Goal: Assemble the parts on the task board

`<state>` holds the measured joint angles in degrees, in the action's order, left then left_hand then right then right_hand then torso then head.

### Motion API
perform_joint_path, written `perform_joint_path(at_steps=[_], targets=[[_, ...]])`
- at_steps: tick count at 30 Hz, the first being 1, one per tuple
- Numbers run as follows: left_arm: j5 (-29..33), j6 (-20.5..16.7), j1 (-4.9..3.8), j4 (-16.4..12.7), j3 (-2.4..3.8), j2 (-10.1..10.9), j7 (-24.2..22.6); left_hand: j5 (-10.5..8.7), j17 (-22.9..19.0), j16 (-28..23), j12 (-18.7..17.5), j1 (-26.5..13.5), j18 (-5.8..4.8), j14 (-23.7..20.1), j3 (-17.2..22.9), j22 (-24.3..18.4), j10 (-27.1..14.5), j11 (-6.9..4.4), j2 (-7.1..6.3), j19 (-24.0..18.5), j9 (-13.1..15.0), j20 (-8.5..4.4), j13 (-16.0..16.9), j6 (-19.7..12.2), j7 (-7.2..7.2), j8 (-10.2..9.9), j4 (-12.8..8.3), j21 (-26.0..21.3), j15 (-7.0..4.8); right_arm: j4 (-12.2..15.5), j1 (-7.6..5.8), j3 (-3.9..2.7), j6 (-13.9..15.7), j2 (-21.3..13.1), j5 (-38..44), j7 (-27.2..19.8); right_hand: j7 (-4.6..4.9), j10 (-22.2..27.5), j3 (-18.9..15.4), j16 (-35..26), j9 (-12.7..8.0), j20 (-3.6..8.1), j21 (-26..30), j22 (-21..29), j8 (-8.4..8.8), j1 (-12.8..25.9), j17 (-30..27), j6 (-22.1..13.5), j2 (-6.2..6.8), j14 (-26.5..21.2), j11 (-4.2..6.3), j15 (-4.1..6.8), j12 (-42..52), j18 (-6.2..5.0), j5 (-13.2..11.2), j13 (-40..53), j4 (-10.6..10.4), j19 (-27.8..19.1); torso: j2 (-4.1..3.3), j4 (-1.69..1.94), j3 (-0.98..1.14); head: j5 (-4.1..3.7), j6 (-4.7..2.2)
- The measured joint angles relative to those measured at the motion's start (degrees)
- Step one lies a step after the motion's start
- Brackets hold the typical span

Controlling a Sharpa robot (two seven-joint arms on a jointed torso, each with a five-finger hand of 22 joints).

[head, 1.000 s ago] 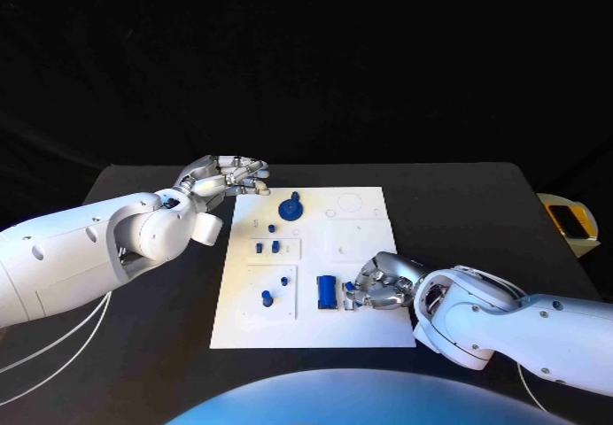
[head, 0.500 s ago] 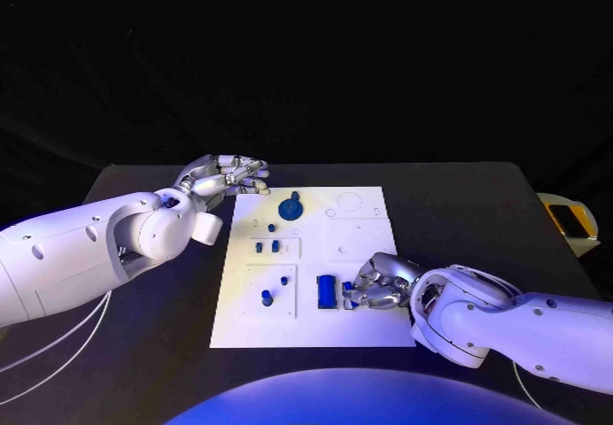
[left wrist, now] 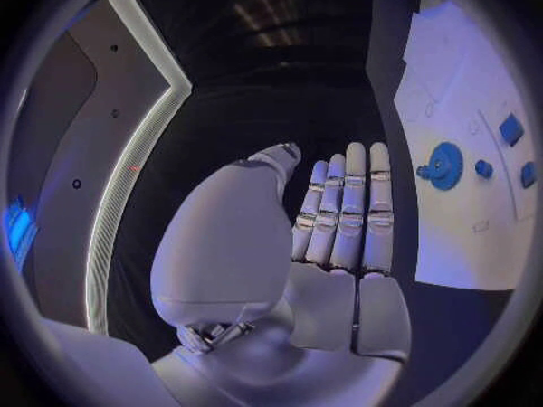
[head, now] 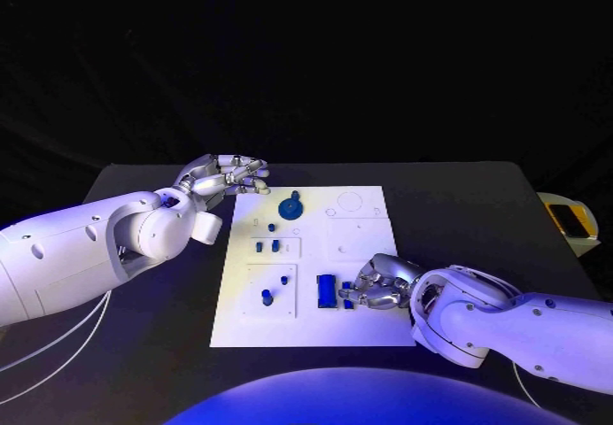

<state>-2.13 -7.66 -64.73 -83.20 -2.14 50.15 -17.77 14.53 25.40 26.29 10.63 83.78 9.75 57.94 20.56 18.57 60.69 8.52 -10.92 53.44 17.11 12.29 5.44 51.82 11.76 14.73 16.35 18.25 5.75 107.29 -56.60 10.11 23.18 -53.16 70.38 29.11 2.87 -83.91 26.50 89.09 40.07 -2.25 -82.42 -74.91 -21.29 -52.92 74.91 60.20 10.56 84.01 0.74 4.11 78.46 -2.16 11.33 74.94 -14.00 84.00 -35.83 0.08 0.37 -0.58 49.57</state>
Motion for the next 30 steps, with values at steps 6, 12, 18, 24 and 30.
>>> perform_joint_path(at_steps=[6,12,18,24,30], targets=[[0.0,0.0,0.0,0.0,0.0,0.0,0.0,0.0,0.0,0.0,0.0,0.0,0.0,0.0,0.0,0.0,-0.1,0.09,0.0,0.0,0.0,0.0,0.0,0.0,0.0,0.0,0.0,0.0,0.0,0.1,0.0,0.0,-0.1,-0.1,0.1,0.0,0.0,0.0,-0.6,0.0,-0.1,0.0,0.0,0.0,0.01,0.0,0.0,0.0,0.0,0.0,0.0,0.0,0.0,0.0,0.0,0.0,-0.3,0.0,-0.01,-0.03,0.03,0.0,0.05],[0.0,0.0,0.0,0.0,0.0,0.0,0.0,0.0,0.0,0.0,0.0,0.0,0.0,0.0,0.0,0.0,-0.1,0.08,0.0,0.0,0.0,0.0,0.0,0.0,0.0,0.0,0.0,0.0,0.0,0.5,0.04,0.01,-0.1,-0.6,0.2,-0.1,-0.02,0.0,-1.4,0.0,-0.2,0.0,0.0,0.0,0.02,-1.0,0.0,0.0,0.01,0.0,0.0,0.0,0.0,0.0,0.4,0.0,-0.4,0.0,-0.01,-0.03,0.04,-0.07,0.09],[0.0,0.0,0.0,0.0,0.0,0.0,0.1,0.0,0.0,0.0,0.0,0.0,0.0,0.0,0.0,0.0,-0.1,0.08,0.0,0.0,0.0,0.0,0.0,0.0,0.0,0.0,0.0,0.0,0.0,0.5,0.05,0.02,-0.3,-1.1,0.2,-0.6,0.19,0.0,-2.6,0.0,-0.5,0.0,0.0,0.0,0.02,-7.0,0.0,-0.2,-0.47,0.0,0.0,0.0,0.0,0.0,-0.2,0.0,1.8,0.0,0.0,-0.07,0.05,-0.01,0.04],[0.0,0.0,0.0,0.1,0.0,0.0,0.1,0.0,0.0,0.0,0.0,0.0,0.0,0.0,0.0,0.0,-0.1,0.08,0.0,0.0,0.0,0.0,0.0,0.0,0.0,0.0,0.0,0.0,0.0,0.3,0.05,0.02,-0.7,-1.0,0.6,-1.3,0.19,0.0,-2.3,0.0,-1.1,0.0,0.0,0.0,0.02,-12.1,0.0,-0.2,-0.46,0.0,0.0,0.0,0.0,0.0,-5.5,0.0,4.6,0.0,0.0,-0.07,0.05,-0.05,0.04],[0.0,0.0,0.0,0.1,0.0,0.0,0.1,0.0,0.0,0.0,0.0,0.0,0.0,0.0,0.0,0.0,-0.1,0.08,0.0,0.0,0.0,0.0,0.0,0.0,0.0,0.0,0.0,0.0,0.0,-0.3,0.22,-0.02,-0.9,-0.3,1.5,-1.5,0.19,0.0,-2.1,0.0,-1.2,-0.01,0.0,0.0,0.01,-12.4,0.0,-0.2,-0.42,0.0,0.0,0.0,0.0,0.0,-5.5,0.0,4.8,0.0,-0.01,-0.01,0.05,-0.12,0.05]])
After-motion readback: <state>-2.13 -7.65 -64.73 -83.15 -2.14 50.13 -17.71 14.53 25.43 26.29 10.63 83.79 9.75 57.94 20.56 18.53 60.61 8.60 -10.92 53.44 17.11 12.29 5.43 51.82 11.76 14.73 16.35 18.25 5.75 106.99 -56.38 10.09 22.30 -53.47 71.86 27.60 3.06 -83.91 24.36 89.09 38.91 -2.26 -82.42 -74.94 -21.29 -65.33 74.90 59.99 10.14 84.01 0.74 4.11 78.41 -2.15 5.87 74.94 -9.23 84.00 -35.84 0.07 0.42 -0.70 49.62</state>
